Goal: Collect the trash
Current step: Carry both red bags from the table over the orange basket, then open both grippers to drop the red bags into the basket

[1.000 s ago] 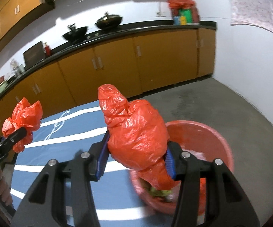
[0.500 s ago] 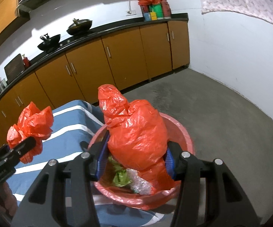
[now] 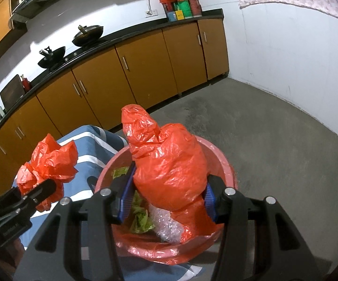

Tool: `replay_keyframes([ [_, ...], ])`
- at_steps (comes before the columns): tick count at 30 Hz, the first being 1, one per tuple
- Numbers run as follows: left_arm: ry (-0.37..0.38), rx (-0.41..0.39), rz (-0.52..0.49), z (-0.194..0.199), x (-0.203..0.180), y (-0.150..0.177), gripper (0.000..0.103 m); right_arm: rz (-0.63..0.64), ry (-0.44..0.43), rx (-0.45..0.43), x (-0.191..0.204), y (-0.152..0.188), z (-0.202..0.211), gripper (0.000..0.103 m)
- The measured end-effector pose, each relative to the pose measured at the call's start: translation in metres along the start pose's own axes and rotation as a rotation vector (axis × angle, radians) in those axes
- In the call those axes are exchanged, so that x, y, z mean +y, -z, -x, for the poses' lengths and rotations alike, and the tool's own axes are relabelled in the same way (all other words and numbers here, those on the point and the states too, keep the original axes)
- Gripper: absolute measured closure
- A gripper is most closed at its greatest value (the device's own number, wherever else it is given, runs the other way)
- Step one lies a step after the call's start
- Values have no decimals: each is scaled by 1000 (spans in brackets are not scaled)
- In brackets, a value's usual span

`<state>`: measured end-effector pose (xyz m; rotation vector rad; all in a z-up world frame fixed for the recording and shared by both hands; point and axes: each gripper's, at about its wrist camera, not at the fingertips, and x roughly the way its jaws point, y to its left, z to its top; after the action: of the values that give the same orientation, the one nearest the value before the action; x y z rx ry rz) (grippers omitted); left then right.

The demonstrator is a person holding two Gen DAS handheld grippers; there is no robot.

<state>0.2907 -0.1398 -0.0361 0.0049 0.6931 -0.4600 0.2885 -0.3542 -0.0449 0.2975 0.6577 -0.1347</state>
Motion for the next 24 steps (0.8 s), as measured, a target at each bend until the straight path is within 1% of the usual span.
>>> replay_keyframes([
  [17,27,67,-49,-48,-11,6,47,-51,-2,14,-16,2,-30,53],
  [22,36,75,-52,-58,-18,4,44,-71,-30,4,-18,0,-34,50],
  [23,38,76,-52,-59,-16,5,40,-77,-36,-1,-19,-1,-34,47],
  [24,41,77,-50,-60,-15,5,38,-83,-45,-7,-19,-1,-34,42],
])
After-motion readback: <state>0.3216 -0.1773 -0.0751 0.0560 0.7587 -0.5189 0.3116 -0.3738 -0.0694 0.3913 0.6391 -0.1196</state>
